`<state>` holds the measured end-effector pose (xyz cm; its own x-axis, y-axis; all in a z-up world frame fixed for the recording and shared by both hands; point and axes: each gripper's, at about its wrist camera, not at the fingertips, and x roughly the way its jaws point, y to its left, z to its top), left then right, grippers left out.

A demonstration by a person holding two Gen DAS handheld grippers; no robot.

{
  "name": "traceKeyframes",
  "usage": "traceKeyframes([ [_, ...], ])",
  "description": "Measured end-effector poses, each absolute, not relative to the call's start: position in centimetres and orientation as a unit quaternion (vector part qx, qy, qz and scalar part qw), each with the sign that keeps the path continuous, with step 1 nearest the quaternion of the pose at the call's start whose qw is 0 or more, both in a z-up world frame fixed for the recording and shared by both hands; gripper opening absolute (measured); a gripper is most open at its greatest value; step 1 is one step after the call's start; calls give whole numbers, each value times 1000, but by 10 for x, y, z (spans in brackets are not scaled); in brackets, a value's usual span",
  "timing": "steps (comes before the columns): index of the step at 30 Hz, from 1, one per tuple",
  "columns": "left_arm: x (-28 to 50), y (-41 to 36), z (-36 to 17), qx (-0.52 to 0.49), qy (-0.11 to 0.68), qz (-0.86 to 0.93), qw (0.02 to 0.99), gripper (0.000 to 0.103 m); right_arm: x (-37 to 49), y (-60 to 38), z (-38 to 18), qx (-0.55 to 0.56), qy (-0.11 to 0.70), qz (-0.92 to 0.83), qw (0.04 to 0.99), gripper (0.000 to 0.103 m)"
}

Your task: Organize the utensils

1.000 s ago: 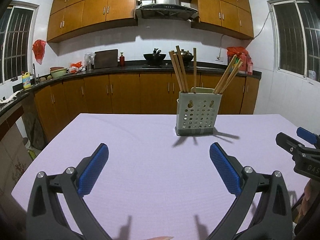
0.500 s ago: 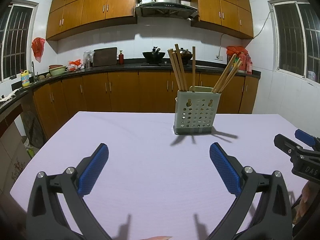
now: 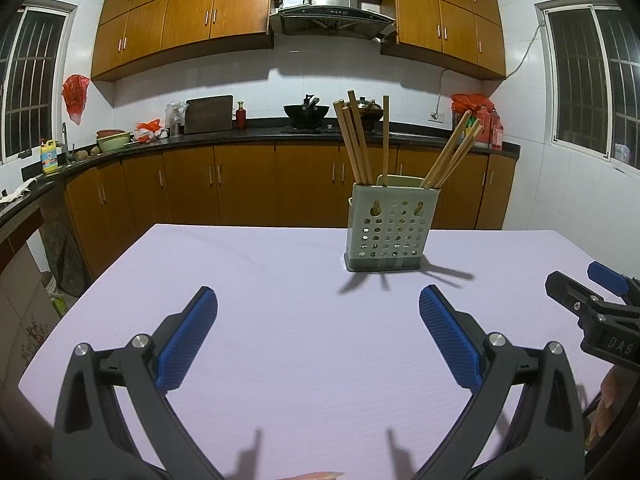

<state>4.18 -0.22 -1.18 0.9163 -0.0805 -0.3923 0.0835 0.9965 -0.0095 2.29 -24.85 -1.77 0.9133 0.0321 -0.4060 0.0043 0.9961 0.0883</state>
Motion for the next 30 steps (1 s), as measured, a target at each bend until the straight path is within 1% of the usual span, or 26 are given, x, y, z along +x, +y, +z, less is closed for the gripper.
traceKeyframes([
  [30,43,-6,-10,4,201,-46,978,99,23,-248,-18,44,209,7,977,101],
])
